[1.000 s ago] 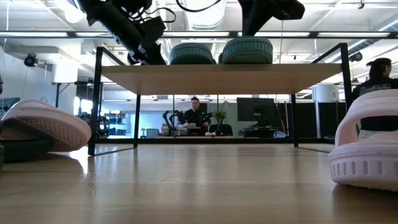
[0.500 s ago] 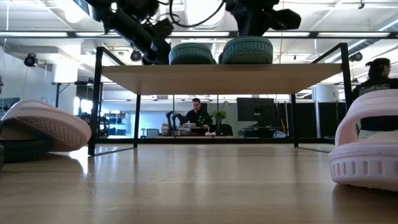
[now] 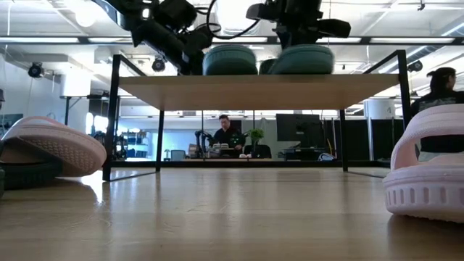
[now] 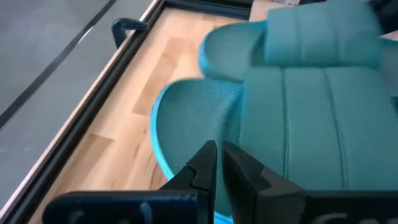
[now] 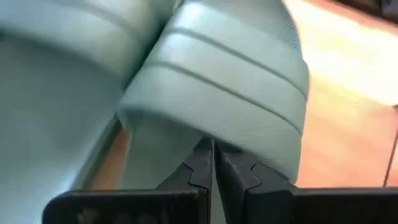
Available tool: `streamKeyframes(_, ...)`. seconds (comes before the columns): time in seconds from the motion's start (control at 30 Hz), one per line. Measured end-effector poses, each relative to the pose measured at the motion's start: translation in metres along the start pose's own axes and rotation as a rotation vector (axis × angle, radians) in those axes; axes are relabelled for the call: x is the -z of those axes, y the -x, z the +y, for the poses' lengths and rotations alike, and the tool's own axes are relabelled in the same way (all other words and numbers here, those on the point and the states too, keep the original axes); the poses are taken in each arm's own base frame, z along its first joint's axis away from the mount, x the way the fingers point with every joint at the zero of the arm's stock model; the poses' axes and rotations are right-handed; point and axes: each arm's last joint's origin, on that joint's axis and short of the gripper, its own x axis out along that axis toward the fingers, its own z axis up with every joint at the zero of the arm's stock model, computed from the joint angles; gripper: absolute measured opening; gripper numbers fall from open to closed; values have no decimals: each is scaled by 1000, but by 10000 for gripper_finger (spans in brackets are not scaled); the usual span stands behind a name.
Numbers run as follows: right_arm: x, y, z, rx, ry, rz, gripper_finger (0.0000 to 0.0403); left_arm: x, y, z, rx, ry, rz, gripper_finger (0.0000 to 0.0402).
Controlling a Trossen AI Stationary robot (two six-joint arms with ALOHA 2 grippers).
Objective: Pick and place slides into the shelf
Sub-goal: Adjust the green slippers on the shelf
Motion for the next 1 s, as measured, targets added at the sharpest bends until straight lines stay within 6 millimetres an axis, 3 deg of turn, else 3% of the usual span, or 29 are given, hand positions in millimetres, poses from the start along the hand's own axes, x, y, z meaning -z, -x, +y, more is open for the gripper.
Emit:
streamKeyframes(0.37,-10,-2,2,-61,-16,-2,11,1,8,-4,18,0,23,12)
streamKeyframes(0.77,20,15,14,-148,-17,93,11,8,3,-1,-4,6,45,12)
streamKeyframes(1.0,20,13,13,-124,-30,44,11,20,-1,-8,98,19,81,12)
